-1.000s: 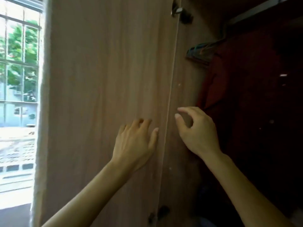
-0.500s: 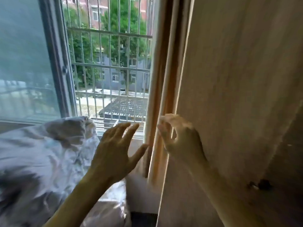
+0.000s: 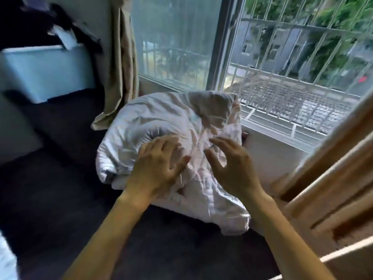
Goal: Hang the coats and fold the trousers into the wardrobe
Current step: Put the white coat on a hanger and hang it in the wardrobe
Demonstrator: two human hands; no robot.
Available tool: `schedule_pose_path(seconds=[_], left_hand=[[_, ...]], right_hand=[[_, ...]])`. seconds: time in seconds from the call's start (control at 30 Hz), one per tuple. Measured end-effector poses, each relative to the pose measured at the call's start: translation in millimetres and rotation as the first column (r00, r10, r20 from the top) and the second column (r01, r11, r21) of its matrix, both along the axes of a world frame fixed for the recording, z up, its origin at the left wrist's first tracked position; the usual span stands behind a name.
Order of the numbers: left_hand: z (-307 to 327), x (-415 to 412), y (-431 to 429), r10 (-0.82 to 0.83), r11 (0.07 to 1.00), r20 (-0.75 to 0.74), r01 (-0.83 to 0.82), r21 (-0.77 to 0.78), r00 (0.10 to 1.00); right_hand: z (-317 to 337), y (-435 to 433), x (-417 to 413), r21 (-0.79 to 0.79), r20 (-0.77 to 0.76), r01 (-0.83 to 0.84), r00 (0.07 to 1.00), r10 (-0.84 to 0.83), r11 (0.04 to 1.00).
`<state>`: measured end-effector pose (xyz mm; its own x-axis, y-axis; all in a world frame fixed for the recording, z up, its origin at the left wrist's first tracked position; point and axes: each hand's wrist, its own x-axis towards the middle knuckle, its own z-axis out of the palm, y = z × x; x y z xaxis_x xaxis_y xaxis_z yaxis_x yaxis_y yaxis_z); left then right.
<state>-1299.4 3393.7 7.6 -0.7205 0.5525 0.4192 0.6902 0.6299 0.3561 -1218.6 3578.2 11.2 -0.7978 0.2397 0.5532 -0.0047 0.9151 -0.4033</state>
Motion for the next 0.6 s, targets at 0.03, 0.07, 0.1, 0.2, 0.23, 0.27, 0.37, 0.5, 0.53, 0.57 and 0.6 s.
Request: schedule_pose_path(seconds=[0.03,0.07,0.1,0.2,0.23,0.27,0.37,0.5,0.53,0.57,0.6], left_hand=[[-5,-10,-10,0.031,1.000,0.012,-0.031,0.003,0.999],[-9,-19,-20,0.062,0.998,0.027,-0.062,0.001,0.998],[-13,-28,-29,0.095,0.996,0.040,-0.095,-0.001,0.995],[-26,-52,-51,0.187,0.982,0.070,-0.187,-0.009,0.980],[-30,-60,-57,0.219,0.976,0.078,-0.219,-0.010,0.973],[-35,-68,-63,0.252,0.968,0.087,-0.253,-0.007,0.964],[-48,-92,-78,0.353,0.935,0.115,-0.355,0.003,0.929],[-68,-121,-89,0.492,0.866,0.180,-0.500,-0.002,0.852],[-72,-127,-91,0.532,0.842,0.188,-0.540,-0.012,0.825],[-74,-133,-95,0.570,0.816,0.203,-0.578,-0.021,0.796],[-76,-138,-99,0.606,0.788,0.221,-0.616,-0.029,0.764]], right_hand=[[-4,-9,-16,0.004,0.004,-0.029,1.000,0.029,1.000],[-8,-17,-31,0.012,0.017,-0.056,0.998,0.056,0.998],[-11,-24,-46,0.017,0.036,-0.087,0.996,0.086,0.996],[-18,-43,-92,0.001,0.101,-0.181,0.978,0.180,0.983],[-22,-48,-107,-0.011,0.121,-0.216,0.969,0.216,0.976],[-26,-53,-124,-0.024,0.135,-0.253,0.958,0.254,0.967],[-41,-68,-171,-0.050,0.139,-0.353,0.924,0.357,0.934],[-58,-86,-233,-0.081,0.182,-0.509,0.838,0.515,0.857],[-60,-91,-248,-0.095,0.191,-0.543,0.813,0.551,0.834],[-61,-96,-263,-0.113,0.197,-0.575,0.786,0.586,0.810],[-61,-102,-276,-0.130,0.205,-0.610,0.755,0.623,0.782]])
